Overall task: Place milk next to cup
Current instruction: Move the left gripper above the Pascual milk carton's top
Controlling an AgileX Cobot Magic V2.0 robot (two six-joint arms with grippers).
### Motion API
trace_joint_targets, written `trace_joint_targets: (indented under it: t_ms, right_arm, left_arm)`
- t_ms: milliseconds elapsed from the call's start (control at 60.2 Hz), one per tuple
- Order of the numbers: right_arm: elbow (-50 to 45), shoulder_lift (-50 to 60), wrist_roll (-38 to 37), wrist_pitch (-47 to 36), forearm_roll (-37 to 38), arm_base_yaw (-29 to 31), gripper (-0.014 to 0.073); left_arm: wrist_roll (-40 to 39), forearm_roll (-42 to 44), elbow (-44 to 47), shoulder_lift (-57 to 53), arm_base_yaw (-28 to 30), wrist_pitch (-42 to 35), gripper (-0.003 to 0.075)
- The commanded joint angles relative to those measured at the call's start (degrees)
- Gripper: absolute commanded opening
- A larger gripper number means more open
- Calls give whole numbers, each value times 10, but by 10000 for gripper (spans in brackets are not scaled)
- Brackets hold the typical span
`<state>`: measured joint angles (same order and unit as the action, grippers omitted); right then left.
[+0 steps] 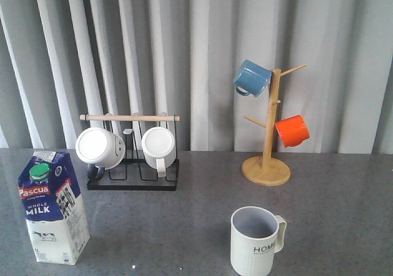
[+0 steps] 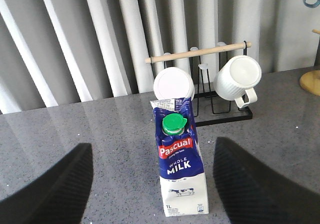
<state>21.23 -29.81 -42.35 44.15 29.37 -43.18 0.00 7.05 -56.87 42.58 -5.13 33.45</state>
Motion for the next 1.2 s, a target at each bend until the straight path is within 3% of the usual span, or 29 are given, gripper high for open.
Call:
trace_joint_targets:
  t_ms: [0, 366, 665, 1180]
  right_arm:
    - [14, -2, 7, -30, 18, 0, -6]
    - [14, -2, 5, -30, 23, 0, -6]
    - [14, -2, 5, -30, 23, 0, -6]
    - [14, -2, 5, -30, 22, 0, -6]
  left_arm:
    - [19, -21, -59, 31, -2, -8, 501]
    - [95, -143, -307, 228, -2, 123, 501]
    - [63, -143, -481, 396, -1, 253, 501]
    - [0, -98, -508, 492, -1, 320, 501]
